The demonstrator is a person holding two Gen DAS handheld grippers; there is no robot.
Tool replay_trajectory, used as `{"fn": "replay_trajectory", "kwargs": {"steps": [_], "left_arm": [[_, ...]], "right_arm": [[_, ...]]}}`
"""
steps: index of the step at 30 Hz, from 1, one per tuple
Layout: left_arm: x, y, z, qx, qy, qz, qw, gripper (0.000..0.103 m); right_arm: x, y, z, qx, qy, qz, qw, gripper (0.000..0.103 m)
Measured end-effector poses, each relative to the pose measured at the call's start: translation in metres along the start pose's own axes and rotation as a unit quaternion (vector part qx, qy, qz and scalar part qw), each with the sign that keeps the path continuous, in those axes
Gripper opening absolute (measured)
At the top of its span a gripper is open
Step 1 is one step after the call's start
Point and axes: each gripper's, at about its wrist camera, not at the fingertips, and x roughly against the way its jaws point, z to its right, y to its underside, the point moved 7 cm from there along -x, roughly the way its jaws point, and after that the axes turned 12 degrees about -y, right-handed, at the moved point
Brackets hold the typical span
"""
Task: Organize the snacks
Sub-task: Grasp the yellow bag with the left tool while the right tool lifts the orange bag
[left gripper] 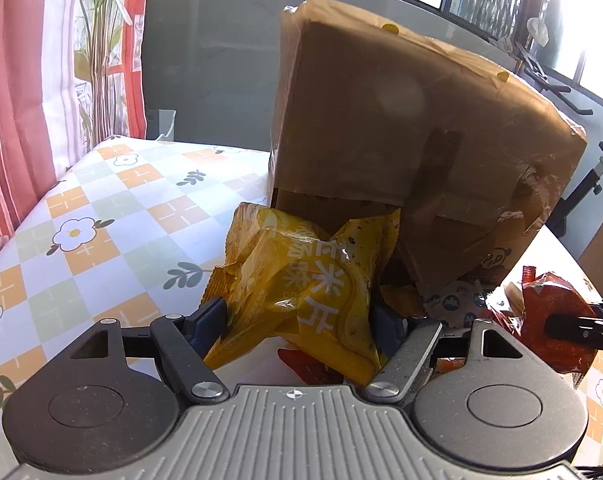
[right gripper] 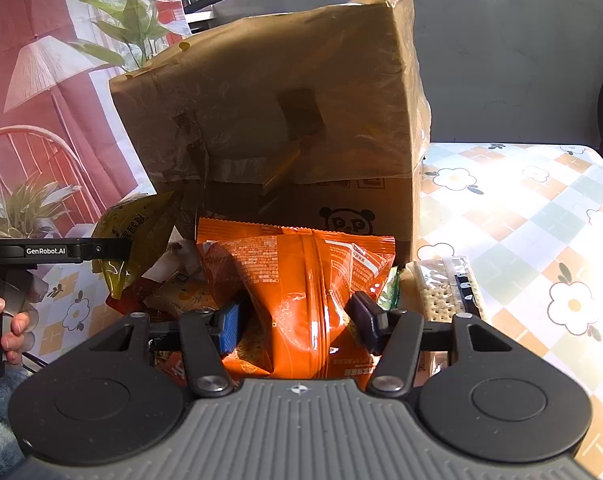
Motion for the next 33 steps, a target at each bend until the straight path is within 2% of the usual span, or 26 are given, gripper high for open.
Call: {"fn": "replay_trajectory", "kwargs": {"steps": [10, 16, 20, 26, 29, 33], "left_arm": [[0.048, -0.003, -0.003, -0.011, 0.013, 0.045, 0.9989, 0.078], [0.075, -0.018, -0.005, 0.008, 0.020, 0.080, 0.9966, 0.078], [0.091, -0.040, -0.003, 0.008, 0.028, 0.114, 0.9931, 0.078], [0.113, -0.086, 0.015, -0.003, 0.045, 0.175, 0.9835, 0.078], [0.115, -0.111, 0.026, -0.008, 0.057, 0.196, 0.9789, 0.078], [0.111, -0.142, 0.046, -0.017, 0.078, 0.215, 0.9734, 0.078]], "right_arm": [[0.011, -0.007, -0.025, 0.025, -0.023, 0.017, 0.999, 0.058], [0.026, -0.020, -0.045, 0.039, -0.044, 0.041, 0.997, 0.058], [0.044, -0.042, -0.059, 0.055, -0.056, 0.074, 0.994, 0.058], [0.073, -0.091, -0.072, 0.066, -0.073, 0.137, 0.986, 0.058], [0.079, -0.116, -0.076, 0.088, -0.078, 0.153, 0.981, 0.058], [0.077, -0.150, -0.073, 0.129, -0.064, 0.168, 0.975, 0.058]]}}
